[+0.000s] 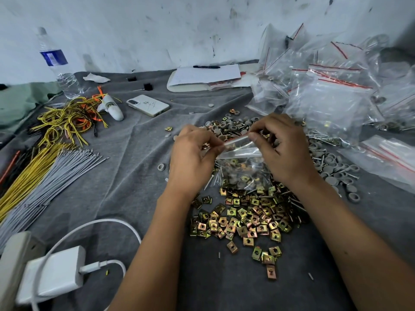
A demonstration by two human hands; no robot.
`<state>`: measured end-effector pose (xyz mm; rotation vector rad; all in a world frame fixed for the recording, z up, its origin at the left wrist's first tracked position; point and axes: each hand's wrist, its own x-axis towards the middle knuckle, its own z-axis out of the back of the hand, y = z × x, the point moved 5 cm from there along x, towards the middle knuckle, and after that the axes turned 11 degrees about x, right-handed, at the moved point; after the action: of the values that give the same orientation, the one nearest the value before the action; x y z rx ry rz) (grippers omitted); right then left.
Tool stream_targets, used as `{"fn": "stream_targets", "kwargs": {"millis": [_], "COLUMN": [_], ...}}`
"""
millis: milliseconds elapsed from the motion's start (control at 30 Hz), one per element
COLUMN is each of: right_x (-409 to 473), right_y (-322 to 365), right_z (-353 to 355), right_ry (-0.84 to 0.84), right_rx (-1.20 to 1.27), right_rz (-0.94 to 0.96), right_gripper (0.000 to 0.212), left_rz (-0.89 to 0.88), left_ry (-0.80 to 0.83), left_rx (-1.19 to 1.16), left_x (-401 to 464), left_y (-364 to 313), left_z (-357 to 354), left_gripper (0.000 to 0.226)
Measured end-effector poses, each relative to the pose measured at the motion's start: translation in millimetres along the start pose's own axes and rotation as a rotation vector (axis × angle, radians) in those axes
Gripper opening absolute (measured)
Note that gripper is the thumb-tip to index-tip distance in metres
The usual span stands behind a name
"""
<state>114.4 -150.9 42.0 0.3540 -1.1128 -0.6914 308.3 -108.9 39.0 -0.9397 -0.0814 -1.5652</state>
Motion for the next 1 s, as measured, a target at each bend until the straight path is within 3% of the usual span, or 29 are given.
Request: {"fn": "stream_targets", "kwargs": {"millis": [133, 333, 567, 733, 867, 1000], "right_x": [0, 2, 0, 1, 1, -1], "right_y": [2, 3, 6, 3, 3, 5], "right_z": [-5, 1, -6, -2, -3, -6], "right_ry": [0.081, 0.036, 0.11, 0.078, 0.087, 0.108], "right_rx": [-0.022, -0.019, -0.054, -0.031, -0.058, -0.093], "right_rz": [0.038, 0.038, 0.098, 0.077, 0.069, 0.1], "right_gripper": [0.011, 0.008, 0.013, 0.01, 0.011, 0.015], "left_rz": [-0.031, 0.133, 0.067, 0.202, 0.155, 0.001], "left_ry": [0.003, 0.027, 0.048, 0.042, 0.074, 0.06], "left_rx": [-0.007, -0.142, -0.108, -0.255, -0.177, -0.099], "left_x": [-1, -2, -1, -1, -1, -2], "left_y": [-3, 10, 2, 12, 11, 0], "left_z": [-3, -7, -6, -7, -7, -5], "left_gripper": [0.006, 0.022, 0.011, 0.015, 0.015, 0.008]}}
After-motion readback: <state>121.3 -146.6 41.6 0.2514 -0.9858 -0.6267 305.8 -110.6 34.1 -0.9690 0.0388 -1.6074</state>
